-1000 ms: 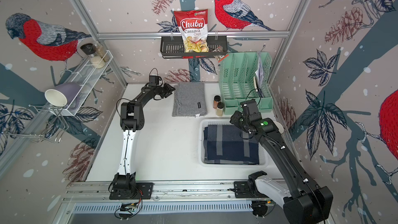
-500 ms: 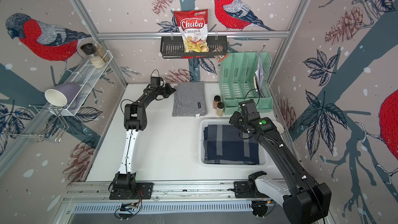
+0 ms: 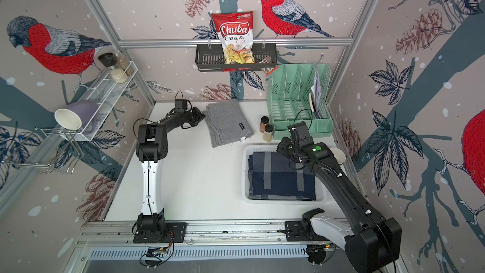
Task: Put the folded scarf in the basket
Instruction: Move the scarf to the center of the board, then move the basket to the center of the board.
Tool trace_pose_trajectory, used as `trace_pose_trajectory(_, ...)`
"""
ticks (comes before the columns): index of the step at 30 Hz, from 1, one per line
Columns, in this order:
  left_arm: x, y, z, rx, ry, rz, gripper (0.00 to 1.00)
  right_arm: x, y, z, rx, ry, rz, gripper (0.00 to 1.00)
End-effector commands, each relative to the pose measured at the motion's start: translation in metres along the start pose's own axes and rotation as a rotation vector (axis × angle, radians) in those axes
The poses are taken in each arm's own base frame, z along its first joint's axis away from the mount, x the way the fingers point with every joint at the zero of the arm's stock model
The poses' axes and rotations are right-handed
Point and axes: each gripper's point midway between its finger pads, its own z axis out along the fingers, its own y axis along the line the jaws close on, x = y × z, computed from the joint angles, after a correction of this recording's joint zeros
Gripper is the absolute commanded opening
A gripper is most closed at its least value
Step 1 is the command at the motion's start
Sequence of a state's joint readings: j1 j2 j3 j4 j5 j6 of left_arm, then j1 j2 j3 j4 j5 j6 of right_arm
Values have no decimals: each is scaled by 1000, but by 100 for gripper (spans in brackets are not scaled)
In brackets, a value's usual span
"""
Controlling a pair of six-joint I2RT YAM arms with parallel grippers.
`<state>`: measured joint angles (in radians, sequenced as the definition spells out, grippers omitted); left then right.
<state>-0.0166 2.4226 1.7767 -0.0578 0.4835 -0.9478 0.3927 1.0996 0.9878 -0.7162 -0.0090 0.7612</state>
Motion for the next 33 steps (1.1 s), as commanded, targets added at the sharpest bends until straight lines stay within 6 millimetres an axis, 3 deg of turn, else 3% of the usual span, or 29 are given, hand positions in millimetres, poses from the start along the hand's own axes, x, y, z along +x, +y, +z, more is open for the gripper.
trace_pose_trajectory(1,-7,13,-19,-43,-87,-53,0,-1,9,0,-33,-7,-11,56)
trace_pose_trajectory(12,17,57,-86,-111,-199,-188,0,8,24,2,-69,17,-49,56)
trace_pose_trajectory(18,40,85,-126,-185,-266,-266,0,11,38,2,-91,25,-81,56)
trace_pose_trajectory(26,90,136,-179,-299,-333,-427,0,25,56,8,-120,59,-130,57)
trace_pose_trajectory(33,127,159,-220,-341,-372,-472,0,46,77,21,-134,112,-189,58)
